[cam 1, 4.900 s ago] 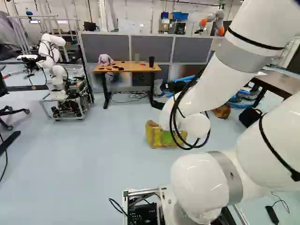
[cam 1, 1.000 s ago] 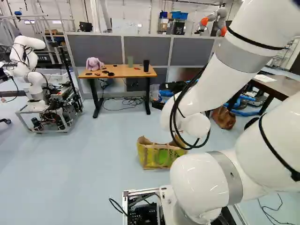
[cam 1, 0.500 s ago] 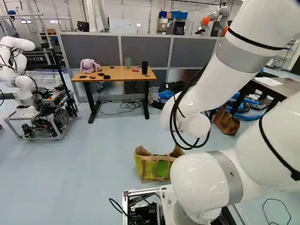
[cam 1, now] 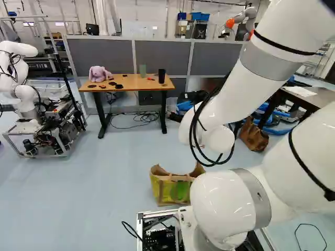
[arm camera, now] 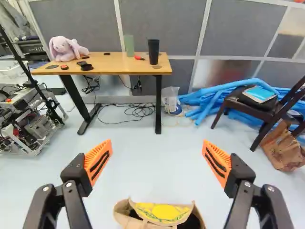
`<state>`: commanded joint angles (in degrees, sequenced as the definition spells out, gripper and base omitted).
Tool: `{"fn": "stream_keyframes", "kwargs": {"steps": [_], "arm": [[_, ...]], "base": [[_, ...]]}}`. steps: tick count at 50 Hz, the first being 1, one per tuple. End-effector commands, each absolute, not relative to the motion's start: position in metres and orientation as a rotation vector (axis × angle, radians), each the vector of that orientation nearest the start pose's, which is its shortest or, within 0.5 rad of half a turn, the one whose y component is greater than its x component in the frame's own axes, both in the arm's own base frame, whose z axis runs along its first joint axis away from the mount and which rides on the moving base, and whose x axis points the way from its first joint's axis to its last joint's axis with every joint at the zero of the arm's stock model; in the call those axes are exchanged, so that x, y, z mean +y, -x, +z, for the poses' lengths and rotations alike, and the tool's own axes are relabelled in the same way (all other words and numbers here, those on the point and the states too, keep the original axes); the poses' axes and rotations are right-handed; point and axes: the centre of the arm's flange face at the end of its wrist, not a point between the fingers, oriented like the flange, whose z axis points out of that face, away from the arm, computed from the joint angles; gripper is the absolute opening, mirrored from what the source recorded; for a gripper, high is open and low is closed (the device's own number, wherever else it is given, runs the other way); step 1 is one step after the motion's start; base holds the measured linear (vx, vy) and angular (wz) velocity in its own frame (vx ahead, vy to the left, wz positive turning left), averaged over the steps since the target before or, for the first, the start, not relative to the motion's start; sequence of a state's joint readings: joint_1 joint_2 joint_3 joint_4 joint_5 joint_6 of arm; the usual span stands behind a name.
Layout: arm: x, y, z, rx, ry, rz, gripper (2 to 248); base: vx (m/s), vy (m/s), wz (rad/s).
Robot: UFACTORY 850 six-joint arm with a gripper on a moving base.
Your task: Pick up the bag on the ground and place it on the table
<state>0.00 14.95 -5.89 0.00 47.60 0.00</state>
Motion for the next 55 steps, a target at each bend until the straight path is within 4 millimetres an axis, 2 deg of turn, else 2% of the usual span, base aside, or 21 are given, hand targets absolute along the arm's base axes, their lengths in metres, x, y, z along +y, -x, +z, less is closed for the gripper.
{"fn": "stream_keyframes", "kwargs": {"steps": [55], "arm": [[0.0,-0.356,0.331,0.0,2.996,-0.945,247]], "base": [[0.0,0.0,0.0]]}}
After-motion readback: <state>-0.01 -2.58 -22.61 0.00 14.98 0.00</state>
